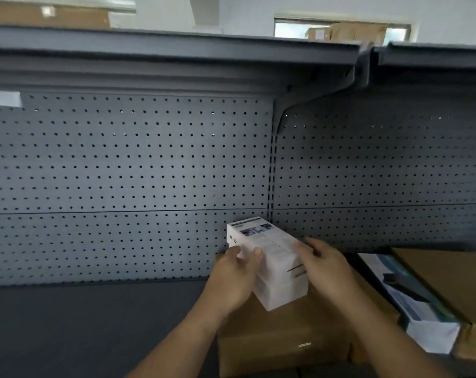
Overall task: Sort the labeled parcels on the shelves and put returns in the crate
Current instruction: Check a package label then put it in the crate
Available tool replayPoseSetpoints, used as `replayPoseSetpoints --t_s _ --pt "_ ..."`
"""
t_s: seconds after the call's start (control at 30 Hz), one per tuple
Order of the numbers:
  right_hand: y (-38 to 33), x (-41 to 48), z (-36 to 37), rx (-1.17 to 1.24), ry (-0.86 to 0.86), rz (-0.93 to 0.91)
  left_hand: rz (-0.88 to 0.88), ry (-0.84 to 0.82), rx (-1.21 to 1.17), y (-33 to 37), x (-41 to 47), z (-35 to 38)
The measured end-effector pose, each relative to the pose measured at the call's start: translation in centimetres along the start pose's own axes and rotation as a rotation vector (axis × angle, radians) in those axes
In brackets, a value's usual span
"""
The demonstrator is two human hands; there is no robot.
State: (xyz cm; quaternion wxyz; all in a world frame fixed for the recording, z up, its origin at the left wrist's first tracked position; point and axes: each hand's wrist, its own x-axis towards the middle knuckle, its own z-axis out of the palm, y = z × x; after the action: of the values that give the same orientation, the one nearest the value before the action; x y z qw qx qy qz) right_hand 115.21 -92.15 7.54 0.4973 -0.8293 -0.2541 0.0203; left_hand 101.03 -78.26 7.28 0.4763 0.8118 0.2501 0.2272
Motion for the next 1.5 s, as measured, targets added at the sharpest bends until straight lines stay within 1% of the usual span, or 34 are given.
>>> replayPoseSetpoints --t_s 0.1,0.23,0.3,0.43,0.5,0.6,0.67,0.73,0.83,0.9,0.97,1.0,1.1,1.2,1.3,1.43,1.5 --pt "0.1 0.1 0.0 0.082 -0.073 -0.013 -0.02 0.019 -0.085 0.6 -0.3 0.9" --pt "-0.2 -0.5 -0.2 0.154 -0.093 -0.09 -0.037 0.037 -0.222 1.1 -0.7 1.1" --pt "-0.4 -1.0 -0.2 0.234 -0.09 -0.14 0.012 0.051 -0.299 1.2 -0.9 0.6" --pt "-1.7 -2.3 -0.1 0.422 -0.122 -0.196 0.137 0.094 -0.364 1.4 -0.8 -0.9" --pt "-2.4 -2.6 -0.1 0.489 -0.108 -0.19 0.156 0.084 -0.394 1.5 -1.0 -1.8" --pt "-3.3 -2.8 0.0 0.577 -0.127 -0.144 0.139 0.078 -0.399 1.4 -1.2 -2.6" --pt "-3.7 -3.1 0.2 0.584 -0.161 -0.135 0.164 0.122 -0.386 1.4 -1.2 -3.0" --pt "-4.0 -3.4 0.5 0.607 -0.2 -0.139 0.224 0.154 -0.363 1.7 -1.4 -3.4" --pt "-4.3 -4.0 1.1 0.652 -0.248 -0.157 0.248 0.131 -0.379 2.0 -1.5 -3.7" --pt "-4.6 -4.3 1.4 0.757 -0.279 -0.165 0.243 0.119 -0.389 1.9 -1.3 -4.1" --pt "-4.9 -4.2 1.6 0.95 -0.306 -0.098 0.243 0.077 -0.412 1.8 -1.3 -4.6" --pt "-5.1 -4.2 1.7 1.003 -0.309 -0.078 0.253 0.051 -0.418 1.7 -1.3 -4.8" --pt "-5.5 -4.1 2.3 0.977 -0.259 -0.111 0.288 0.0 -0.434 1.8 -1.7 -4.9" --pt "-5.9 -4.4 3.0 0.906 -0.213 -0.151 0.279 -0.056 -0.453 1.9 -1.9 -5.0" --pt "-6.0 -4.7 3.6 0.868 -0.227 -0.176 0.304 -0.069 -0.411 1.9 -2.0 -5.5" --pt "-6.2 -4.8 4.0 0.757 -0.195 -0.214 0.282 -0.155 -0.536 1.8 -2.1 -6.0" --pt "-6.3 -4.8 4.1 0.767 -0.207 -0.195 0.28 -0.201 -0.589 1.7 -2.3 -6.2"
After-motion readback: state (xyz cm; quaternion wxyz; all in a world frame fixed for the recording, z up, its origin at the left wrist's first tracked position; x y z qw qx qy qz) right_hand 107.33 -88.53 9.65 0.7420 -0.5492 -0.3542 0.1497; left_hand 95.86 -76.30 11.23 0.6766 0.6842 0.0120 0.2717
